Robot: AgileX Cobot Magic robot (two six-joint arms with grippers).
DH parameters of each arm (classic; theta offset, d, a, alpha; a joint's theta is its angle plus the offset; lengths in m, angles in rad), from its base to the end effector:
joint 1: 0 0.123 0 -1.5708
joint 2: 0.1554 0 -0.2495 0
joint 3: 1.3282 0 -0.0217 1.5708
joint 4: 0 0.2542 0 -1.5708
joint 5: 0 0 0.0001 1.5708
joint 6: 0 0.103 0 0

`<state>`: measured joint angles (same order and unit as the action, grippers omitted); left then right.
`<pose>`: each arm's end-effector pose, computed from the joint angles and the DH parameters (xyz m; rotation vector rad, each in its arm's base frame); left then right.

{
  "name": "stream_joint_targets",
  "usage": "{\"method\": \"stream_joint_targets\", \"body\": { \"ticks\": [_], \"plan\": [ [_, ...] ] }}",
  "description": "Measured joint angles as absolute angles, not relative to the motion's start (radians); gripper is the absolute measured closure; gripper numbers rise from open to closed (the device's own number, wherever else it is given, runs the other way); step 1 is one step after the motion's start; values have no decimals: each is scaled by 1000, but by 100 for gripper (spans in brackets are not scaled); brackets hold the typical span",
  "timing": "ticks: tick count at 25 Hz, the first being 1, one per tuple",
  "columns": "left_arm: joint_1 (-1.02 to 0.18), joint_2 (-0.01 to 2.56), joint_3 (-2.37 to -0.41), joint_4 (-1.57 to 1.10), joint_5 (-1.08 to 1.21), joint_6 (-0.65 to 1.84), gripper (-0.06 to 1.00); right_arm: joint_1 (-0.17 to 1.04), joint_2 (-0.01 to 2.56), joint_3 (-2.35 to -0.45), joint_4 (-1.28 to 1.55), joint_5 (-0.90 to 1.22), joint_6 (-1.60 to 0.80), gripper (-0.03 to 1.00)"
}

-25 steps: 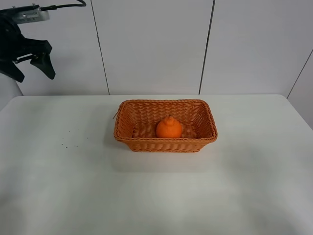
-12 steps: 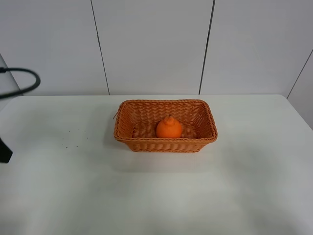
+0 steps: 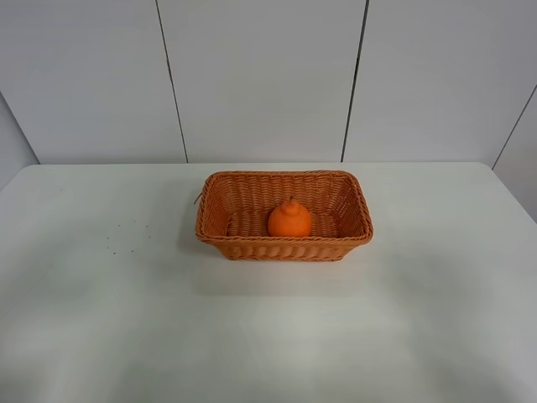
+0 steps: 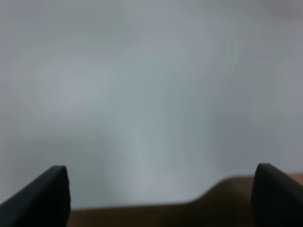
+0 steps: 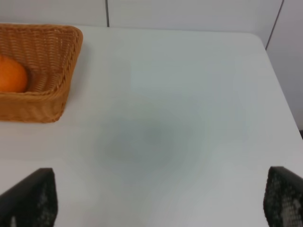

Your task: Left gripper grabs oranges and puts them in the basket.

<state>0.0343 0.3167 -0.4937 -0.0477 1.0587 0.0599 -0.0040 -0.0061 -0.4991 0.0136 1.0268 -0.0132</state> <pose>0.0897 -0.0012 0.2503 0.0227 2.3639 -0.0149 0.0454 0.0010 0.2766 -0.0096 2.0051 0.0052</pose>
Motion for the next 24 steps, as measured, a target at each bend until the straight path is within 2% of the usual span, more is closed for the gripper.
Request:
{"method": "stream_joint_targets", "body": {
  "ticks": [9,24],
  "plan": [
    [34,2,-494,-49,1058,60,7,-4,-6,-499,14,1027,-13,27],
    [34,-6,-493,-51,1058,60,7,-4,-6,-499,14,1027,-13,27]
  ]
}}
